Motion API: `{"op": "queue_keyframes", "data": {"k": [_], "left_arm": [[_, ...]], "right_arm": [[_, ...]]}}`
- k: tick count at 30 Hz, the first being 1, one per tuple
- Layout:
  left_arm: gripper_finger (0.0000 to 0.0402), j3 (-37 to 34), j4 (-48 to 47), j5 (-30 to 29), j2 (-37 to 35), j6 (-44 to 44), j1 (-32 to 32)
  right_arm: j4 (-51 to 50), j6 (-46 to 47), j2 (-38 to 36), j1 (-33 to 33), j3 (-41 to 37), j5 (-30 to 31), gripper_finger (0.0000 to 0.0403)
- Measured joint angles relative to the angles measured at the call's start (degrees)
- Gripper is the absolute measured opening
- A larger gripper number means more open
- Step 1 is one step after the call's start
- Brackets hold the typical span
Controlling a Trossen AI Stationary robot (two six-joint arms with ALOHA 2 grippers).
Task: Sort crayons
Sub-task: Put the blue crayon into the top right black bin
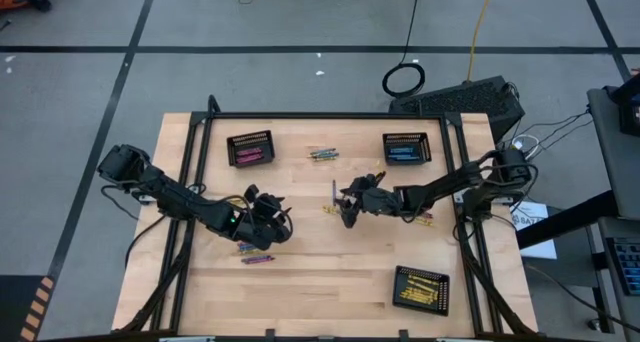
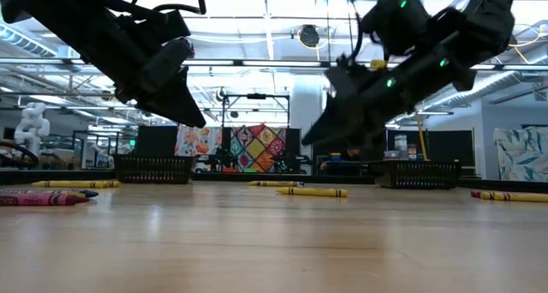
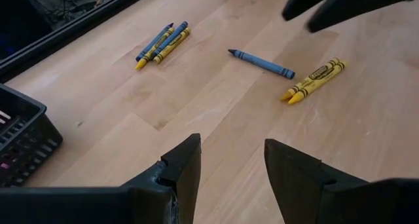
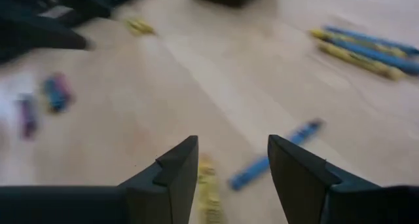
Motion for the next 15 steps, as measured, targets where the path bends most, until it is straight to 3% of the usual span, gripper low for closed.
{"op": "queue_keyframes", "data": {"k": [8,15], "left_arm": [[0.0173,0.0,-0.1,-0.5,0.0,0.1,0.0],[0.0173,0.0,0.1,-0.9,0.0,1.1,0.0]], "right_arm": [[-0.9,-1.0,2.6,-4.1,1.0,-0.4,0.0213],[-13.3,-2.5,9.7,-4.7,12.0,2.4,0.0243]]}}
